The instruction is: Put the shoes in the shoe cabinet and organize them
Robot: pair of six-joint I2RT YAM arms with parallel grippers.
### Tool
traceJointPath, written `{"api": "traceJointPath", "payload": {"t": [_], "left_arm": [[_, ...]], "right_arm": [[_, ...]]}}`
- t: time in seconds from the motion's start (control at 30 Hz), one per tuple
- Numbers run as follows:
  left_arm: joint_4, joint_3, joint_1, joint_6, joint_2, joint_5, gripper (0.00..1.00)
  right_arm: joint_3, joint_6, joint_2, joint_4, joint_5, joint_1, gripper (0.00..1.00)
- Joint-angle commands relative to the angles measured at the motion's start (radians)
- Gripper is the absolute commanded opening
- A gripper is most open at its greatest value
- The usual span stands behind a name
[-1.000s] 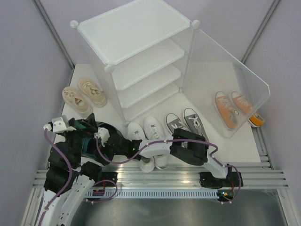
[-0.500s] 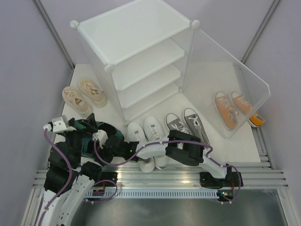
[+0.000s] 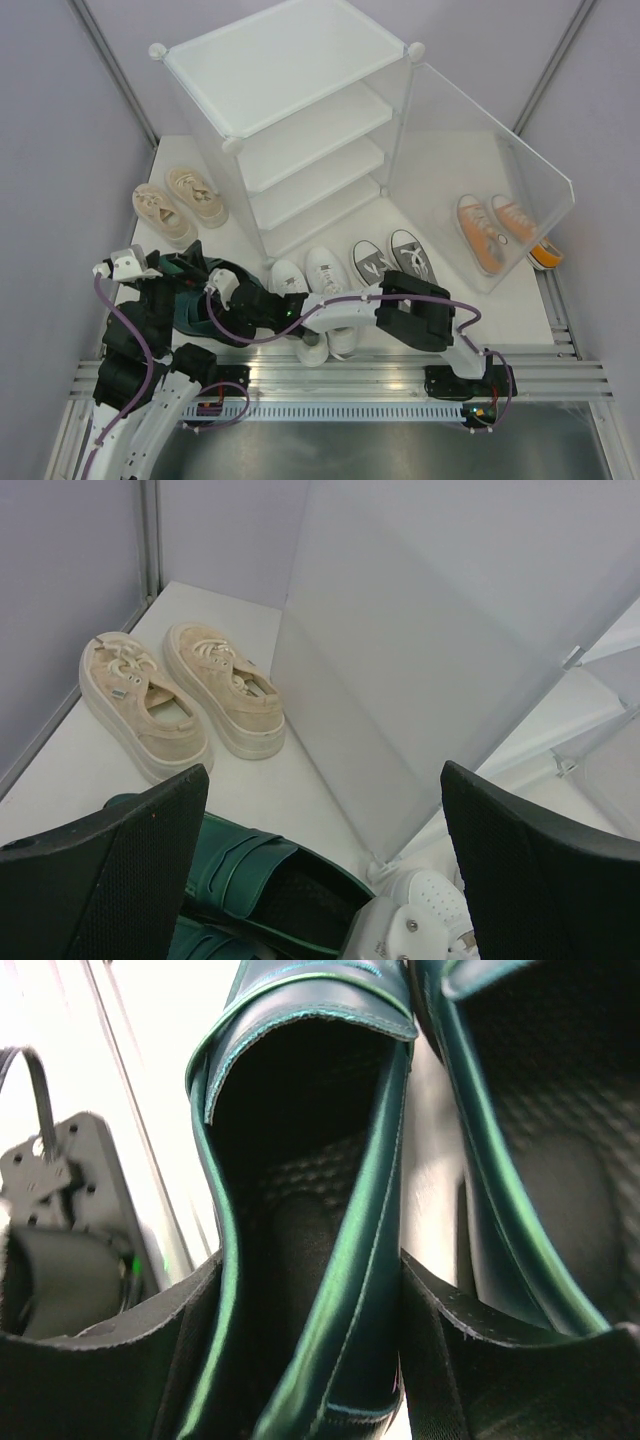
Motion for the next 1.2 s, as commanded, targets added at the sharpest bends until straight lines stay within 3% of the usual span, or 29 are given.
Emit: {"api": "traceJointPath", "payload": {"t": [0.0, 0.63, 1.17], "left_arm": [[0.015, 0.0, 0.008, -0.013, 0.004, 0.007, 1.0], [0.015, -0.004, 0.013, -0.01, 0.009, 0.001, 1.0], [0.013, -0.003, 0.013, -0.007, 0.016, 0.015, 1.0]], "right_arm": [[-0.009, 0.006, -0.153, -0.089, 0.034, -0.008, 0.01], [-0.263, 0.102, -0.602, -0.286, 0.028, -0.008, 0.01], [-0.495, 0.174, -1.116, -0.491, 0.221, -0.025, 0.01]]}}
